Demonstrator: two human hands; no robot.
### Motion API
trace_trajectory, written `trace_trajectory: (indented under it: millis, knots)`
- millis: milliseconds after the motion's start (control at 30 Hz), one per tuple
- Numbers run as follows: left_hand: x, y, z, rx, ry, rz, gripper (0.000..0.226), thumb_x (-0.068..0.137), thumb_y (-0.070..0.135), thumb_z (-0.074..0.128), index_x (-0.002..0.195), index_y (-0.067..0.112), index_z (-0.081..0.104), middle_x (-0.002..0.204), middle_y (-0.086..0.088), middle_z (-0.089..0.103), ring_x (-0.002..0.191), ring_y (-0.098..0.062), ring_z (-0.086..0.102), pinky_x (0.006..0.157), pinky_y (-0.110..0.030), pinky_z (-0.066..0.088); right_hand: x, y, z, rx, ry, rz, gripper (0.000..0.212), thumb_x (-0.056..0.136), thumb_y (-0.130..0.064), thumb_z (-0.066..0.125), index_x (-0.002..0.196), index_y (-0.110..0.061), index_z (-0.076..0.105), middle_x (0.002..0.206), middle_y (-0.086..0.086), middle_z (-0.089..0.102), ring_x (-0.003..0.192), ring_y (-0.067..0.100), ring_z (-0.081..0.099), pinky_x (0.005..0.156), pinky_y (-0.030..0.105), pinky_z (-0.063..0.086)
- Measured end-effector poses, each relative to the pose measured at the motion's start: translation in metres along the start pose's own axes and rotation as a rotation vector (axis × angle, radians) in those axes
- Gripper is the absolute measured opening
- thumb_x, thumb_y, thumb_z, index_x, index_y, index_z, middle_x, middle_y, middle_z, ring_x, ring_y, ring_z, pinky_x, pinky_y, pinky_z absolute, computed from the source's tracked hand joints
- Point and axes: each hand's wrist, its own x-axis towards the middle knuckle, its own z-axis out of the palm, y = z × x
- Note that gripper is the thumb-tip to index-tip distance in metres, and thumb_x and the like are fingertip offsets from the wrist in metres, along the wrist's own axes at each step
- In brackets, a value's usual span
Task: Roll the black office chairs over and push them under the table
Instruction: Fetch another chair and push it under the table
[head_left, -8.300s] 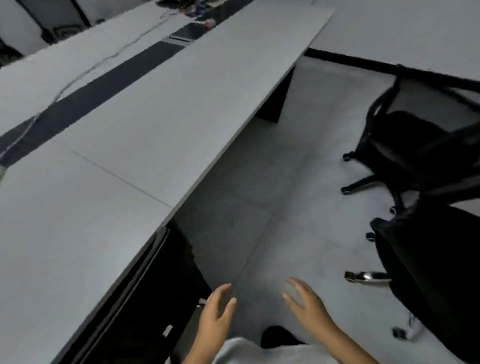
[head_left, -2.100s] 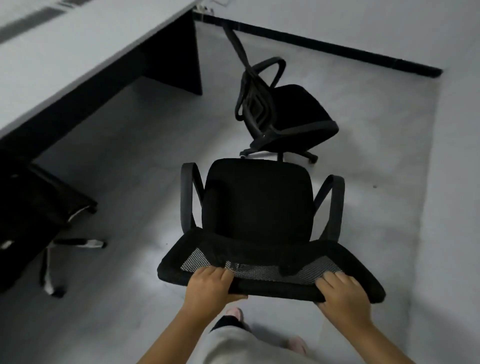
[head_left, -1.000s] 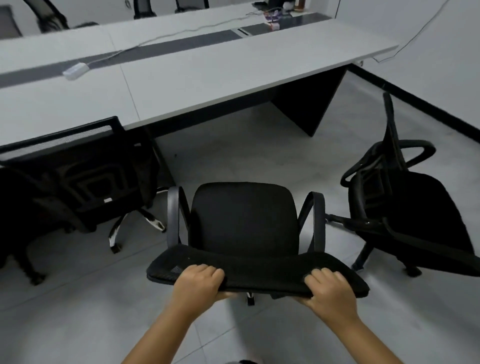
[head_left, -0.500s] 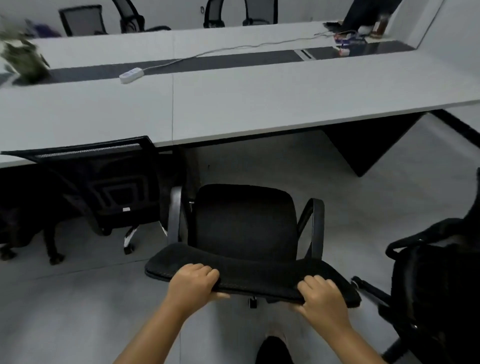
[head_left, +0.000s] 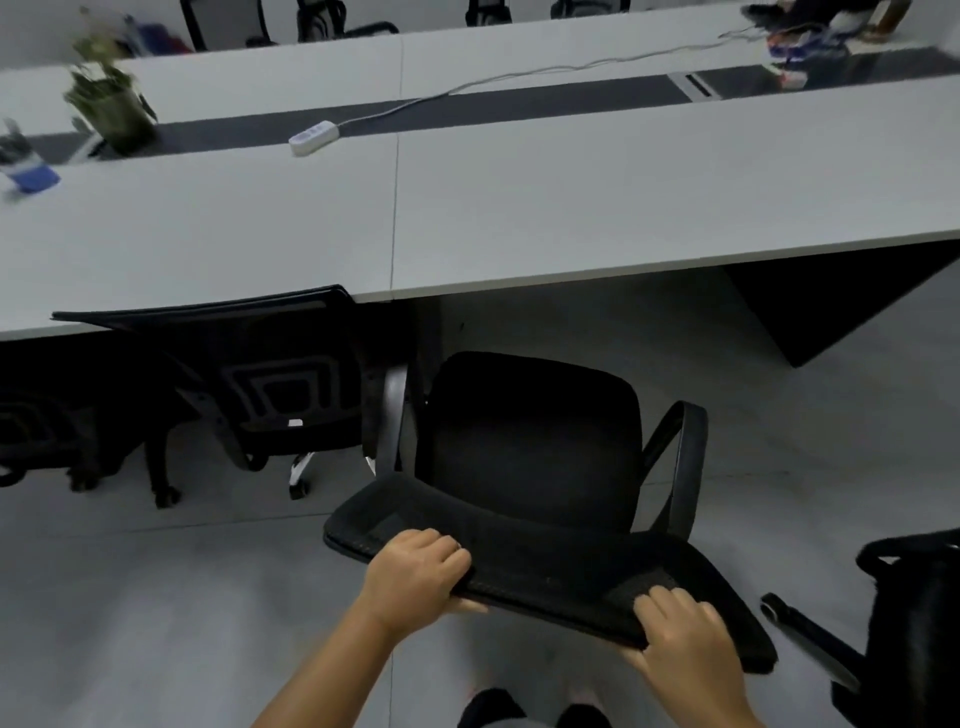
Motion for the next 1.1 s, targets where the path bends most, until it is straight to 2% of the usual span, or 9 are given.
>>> trace_trajectory:
  millis: [133,267,433,567,633,700,733,867,1100]
  knots:
    - [-0.010,-0.025,-0.010,-0.017,-0.006,0.069,0.071,0.088,0.065,0.015,0.055,0.023,0.062,0.054,0.010,0.058,0.047,-0.008,0.055,0.047,-0.016,0.042,-0.010,-0.032,0.005,-0.006,0.033,0.018,0.045,0.066,-0.055,0.043,0.048,-0.015,0.053,0.048,0.000,0.048,0.061,0.016,0.034,0.054,0.031,0.022]
    - [-0.009,-0.045,-0.015,-0.027,-0.009,0.128,0.072,0.089,0.065,0.013,0.055,0.023,0.062,0.054,0.010,0.058,0.047,-0.007,0.054,0.047,-0.017,0.042,-0.012,-0.056,0.004,0.006,0.050,0.082,0.074,0.089,-0.062,0.015,0.049,-0.015,0.055,0.050,-0.001,0.049,0.054,0.017,0.044,0.056,0.032,0.022]
    - [-0.003,-0.056,-0.012,-0.034,-0.006,0.154,0.072,0.089,0.064,0.010,0.054,0.025,0.060,0.051,0.012,0.055,0.044,-0.005,0.051,0.046,-0.016,0.039,-0.003,-0.058,0.005,-0.087,0.074,0.065,0.054,0.074,-0.057,0.039,0.046,-0.014,0.058,0.048,0.001,0.054,0.063,0.016,0.034,0.057,0.030,0.023]
    - [0.003,-0.071,-0.008,0.011,0.001,0.209,0.070,0.089,0.064,0.008,0.054,0.028,0.058,0.051,0.014,0.054,0.045,-0.003,0.051,0.047,-0.014,0.037,0.002,-0.068,0.013,-0.046,0.057,0.128,0.077,0.089,-0.062,0.014,0.047,-0.017,0.060,0.051,0.000,0.057,0.050,0.012,0.047,0.058,0.028,0.029]
    - [0.011,-0.080,-0.008,0.030,-0.028,0.220,0.060,0.088,0.063,0.024,0.054,0.027,0.059,0.050,0.013,0.053,0.045,-0.005,0.051,0.046,-0.015,0.038,0.006,-0.072,0.014,-0.053,0.042,0.160,0.070,0.086,-0.064,0.025,0.048,-0.016,0.058,0.050,0.000,0.053,0.049,0.015,0.049,0.055,0.028,0.028]
    - [0.020,-0.087,-0.006,0.053,-0.057,0.240,0.034,0.067,0.057,0.066,0.054,0.026,0.059,0.049,0.011,0.053,0.045,-0.007,0.052,0.044,-0.015,0.038,0.013,-0.073,0.013,-0.077,0.033,0.147,0.063,0.081,-0.064,0.031,0.048,-0.015,0.054,0.048,-0.003,0.048,0.046,0.016,0.048,0.051,0.023,0.027]
    - [0.024,-0.089,-0.003,0.052,-0.064,0.241,0.032,0.058,0.053,0.075,0.054,0.025,0.060,0.049,0.010,0.053,0.044,-0.009,0.052,0.043,-0.016,0.038,0.017,-0.072,0.012,-0.070,0.039,0.136,0.067,0.084,-0.065,0.026,0.048,-0.015,0.052,0.048,-0.002,0.046,0.044,0.016,0.047,0.049,0.020,0.028]
    - [0.042,-0.095,0.004,0.012,0.032,0.216,0.060,0.084,0.061,0.027,0.054,0.021,0.060,0.048,0.007,0.053,0.042,-0.011,0.052,0.045,-0.018,0.035,0.043,-0.061,0.012,-0.067,0.077,0.130,0.074,0.090,-0.061,0.011,0.048,-0.014,0.050,0.047,-0.002,0.045,0.043,0.016,0.045,0.045,0.021,0.028]
    - [0.078,-0.110,0.022,-0.034,0.032,0.170,0.077,0.089,0.064,0.007,0.053,0.021,0.060,0.047,0.008,0.053,0.042,-0.010,0.053,0.041,-0.014,0.037,0.084,-0.031,0.030,-0.075,0.108,0.070,0.072,0.091,-0.060,0.018,0.047,-0.012,0.048,0.045,-0.001,0.043,0.041,0.016,0.043,0.053,0.026,0.019]
